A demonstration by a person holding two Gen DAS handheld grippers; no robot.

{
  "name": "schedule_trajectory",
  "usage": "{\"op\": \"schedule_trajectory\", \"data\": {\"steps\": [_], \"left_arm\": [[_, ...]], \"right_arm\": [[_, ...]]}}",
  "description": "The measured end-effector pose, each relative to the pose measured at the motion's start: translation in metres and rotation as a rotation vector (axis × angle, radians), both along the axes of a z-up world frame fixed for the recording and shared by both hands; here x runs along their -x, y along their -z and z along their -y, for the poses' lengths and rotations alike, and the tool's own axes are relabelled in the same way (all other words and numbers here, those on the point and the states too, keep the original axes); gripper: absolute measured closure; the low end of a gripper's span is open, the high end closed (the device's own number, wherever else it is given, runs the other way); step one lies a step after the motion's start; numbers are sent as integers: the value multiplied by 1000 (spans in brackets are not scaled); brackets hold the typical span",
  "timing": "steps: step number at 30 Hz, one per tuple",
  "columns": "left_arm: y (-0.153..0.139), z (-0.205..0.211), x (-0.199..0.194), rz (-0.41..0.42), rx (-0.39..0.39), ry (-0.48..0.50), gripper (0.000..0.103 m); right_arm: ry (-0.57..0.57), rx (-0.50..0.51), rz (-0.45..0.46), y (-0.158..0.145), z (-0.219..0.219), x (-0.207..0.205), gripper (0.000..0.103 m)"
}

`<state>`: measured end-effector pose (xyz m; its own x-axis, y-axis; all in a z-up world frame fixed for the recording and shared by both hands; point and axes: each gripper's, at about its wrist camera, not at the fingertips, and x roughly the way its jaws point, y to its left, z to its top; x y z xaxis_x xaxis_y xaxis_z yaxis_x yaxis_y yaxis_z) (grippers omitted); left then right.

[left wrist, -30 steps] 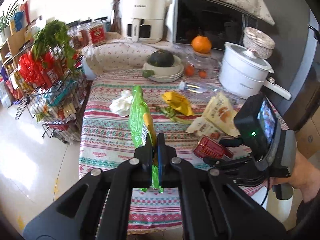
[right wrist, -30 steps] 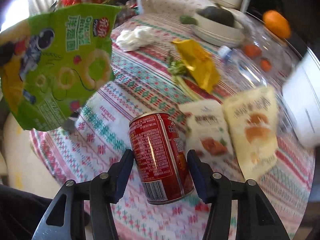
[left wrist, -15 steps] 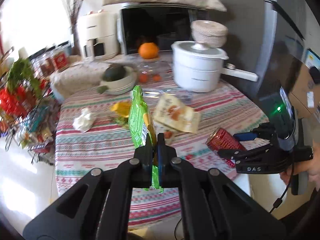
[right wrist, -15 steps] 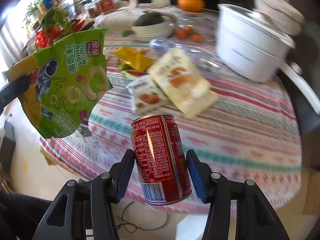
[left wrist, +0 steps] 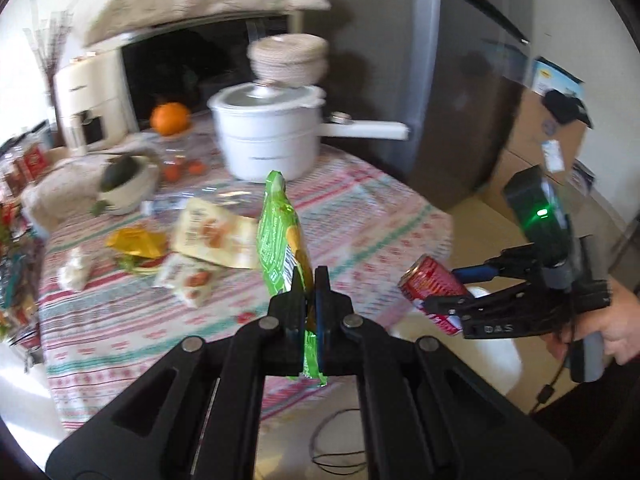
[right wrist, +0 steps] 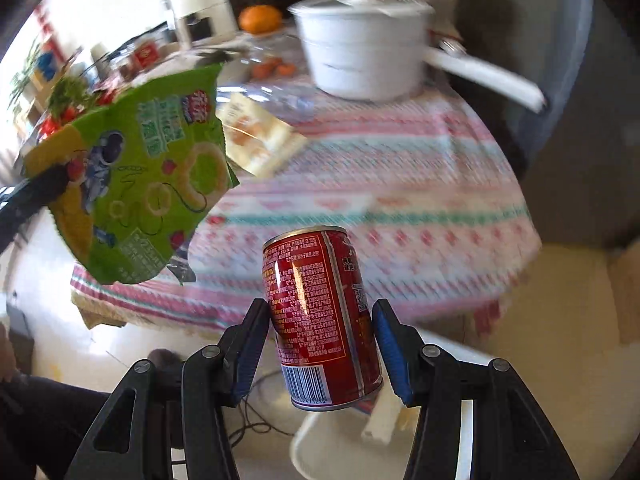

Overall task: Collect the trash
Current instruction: 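Carry the red can and green bag over the white bin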

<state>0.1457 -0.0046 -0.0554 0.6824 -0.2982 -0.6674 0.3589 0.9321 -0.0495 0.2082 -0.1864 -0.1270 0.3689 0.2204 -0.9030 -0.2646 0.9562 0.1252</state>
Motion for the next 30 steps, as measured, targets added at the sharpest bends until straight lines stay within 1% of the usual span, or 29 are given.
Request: {"op": "schedule_trajectory", "data": {"steps": [2, 5, 8, 11, 13, 15, 19, 24, 27, 30], "left_arm": [[4, 14, 1, -30, 32, 52, 98], [11, 36, 3, -78, 63, 120, 98], [24, 62, 6, -129, 58, 178, 98], [33, 85, 11, -155, 40, 232, 98], [37, 97, 16, -191, 60, 263, 98], [38, 106, 19, -208, 70, 289, 98], [40, 119, 25, -223, 74, 319, 98], [36, 121, 26, -243, 102, 334, 98], [32, 123, 29, -239, 106, 346, 98], [30, 124, 32, -258, 125, 362, 99]], "right_arm": [[32, 19, -31, 9, 20, 7, 49], [71, 29, -50, 15, 48, 17, 49], [110, 35, -80, 24, 71, 27, 49], [141, 39, -127, 38, 90, 31, 49], [159, 42, -152, 46, 99, 33, 49], [180, 52, -171, 52, 109, 34, 49], [211, 50, -191, 57, 123, 34, 49], [223, 51, -202, 58, 130, 36, 49], [223, 52, -206, 59, 131, 35, 49], [228, 53, -209, 57, 134, 39, 49]]}}
